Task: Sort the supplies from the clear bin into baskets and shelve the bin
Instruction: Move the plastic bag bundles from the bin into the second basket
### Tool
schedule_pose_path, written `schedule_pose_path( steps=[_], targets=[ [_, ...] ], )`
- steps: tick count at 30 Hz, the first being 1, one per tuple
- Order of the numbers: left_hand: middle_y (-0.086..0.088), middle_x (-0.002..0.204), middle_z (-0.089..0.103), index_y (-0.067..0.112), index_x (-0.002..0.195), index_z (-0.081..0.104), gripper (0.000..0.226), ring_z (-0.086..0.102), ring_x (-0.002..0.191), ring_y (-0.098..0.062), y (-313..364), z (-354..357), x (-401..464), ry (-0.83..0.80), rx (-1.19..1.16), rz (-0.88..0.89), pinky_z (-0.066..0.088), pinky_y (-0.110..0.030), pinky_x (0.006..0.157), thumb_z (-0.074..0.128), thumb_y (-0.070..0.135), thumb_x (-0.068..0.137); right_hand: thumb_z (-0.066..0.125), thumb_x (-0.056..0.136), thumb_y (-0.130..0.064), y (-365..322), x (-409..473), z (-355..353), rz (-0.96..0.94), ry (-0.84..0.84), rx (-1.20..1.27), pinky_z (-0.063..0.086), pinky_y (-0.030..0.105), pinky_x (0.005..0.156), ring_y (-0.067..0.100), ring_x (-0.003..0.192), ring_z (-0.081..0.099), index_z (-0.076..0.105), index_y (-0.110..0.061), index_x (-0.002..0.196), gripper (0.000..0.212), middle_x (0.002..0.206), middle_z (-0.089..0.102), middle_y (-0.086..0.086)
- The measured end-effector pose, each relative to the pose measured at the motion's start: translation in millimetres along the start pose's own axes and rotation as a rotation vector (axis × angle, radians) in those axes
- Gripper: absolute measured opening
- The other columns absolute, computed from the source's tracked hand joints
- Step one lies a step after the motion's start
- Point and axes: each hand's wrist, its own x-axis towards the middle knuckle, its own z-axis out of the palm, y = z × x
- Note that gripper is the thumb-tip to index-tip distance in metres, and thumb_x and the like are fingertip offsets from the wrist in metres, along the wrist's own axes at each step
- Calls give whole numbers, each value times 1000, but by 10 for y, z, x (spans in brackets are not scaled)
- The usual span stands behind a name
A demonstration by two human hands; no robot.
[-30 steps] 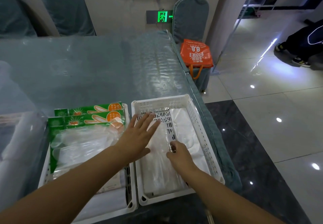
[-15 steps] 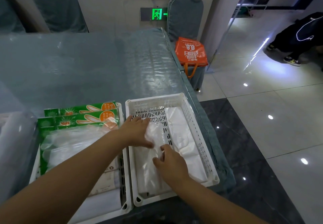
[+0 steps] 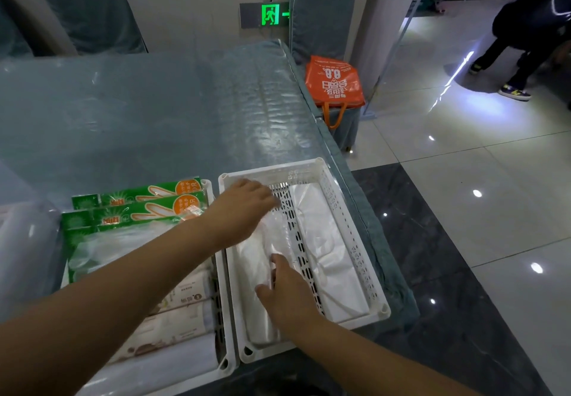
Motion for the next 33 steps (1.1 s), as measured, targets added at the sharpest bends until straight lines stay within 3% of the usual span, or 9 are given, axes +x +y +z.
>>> schedule_pose_path(
  steps=[2,5,8,17,22,25,27,29,33],
  targets=[
    [4,118,65,27,109,61,55,51,119,-19,56,-34,-77,-85,-53,239,21,-34,107,67,-7,67,56,86,-30,4,-12,15,-14,23,-54,47,26,82,15,100,59,33,-28,132,51,116,59,-2],
    [0,122,61,24,109,60,45,41,128,-21,38,-39,-124,-283,42,339,5,-36,112,60,-4,74,57,86,-29,12,-58,33,-19,39,-56,47,25,77,12,91,59,32,-31,130,50,102,58,-7],
    [1,116,62,24,107,61,31,43,124,-22,-69,-98,-49,-362,136,380,8,-39,115,64,12,79,57,85,-27,25,-126,36,-43,40,-39,46,23,70,7,78,54,32,-31,126,48,86,49,-13],
    [-3,113,65,22,116,60,33,49,114,-22,-229,-51,98,-673,169,315,24,-36,110,59,23,84,54,89,-13,17,-274,73,-19,50,90,46,13,63,2,77,58,35,-38,106,36,91,50,-17],
    [-4,107,64,26,113,62,32,51,106,-26,-203,-9,253,-610,126,349,37,-35,95,63,26,81,54,86,-13,93,-337,21,33,192,141,49,14,61,1,76,60,34,-51,94,43,92,54,-15],
    [-5,104,62,25,113,61,31,51,103,-27,-102,78,302,-615,113,322,43,-37,87,61,26,82,53,84,-13,181,-332,-33,61,229,49,51,21,68,5,76,58,39,-45,91,35,88,56,-11],
    [-4,106,63,21,112,60,29,50,104,-25,-22,154,306,-586,148,338,41,-38,92,60,23,83,52,82,-16,220,-295,-56,36,267,-131,49,27,73,8,78,53,46,-35,93,23,88,57,-10],
    [-4,117,58,18,116,55,36,48,109,-25,12,235,279,-462,166,380,38,-38,96,60,15,81,55,78,-21,263,-243,-75,-12,335,-344,40,23,78,7,87,40,50,-31,98,23,98,52,-10],
    [-2,137,48,22,134,40,64,41,127,-24,16,325,224,-356,97,508,30,-39,108,61,2,78,59,77,-30,313,-190,-80,64,350,-320,40,25,88,10,97,41,46,-30,109,34,109,46,-11]
  ],
)
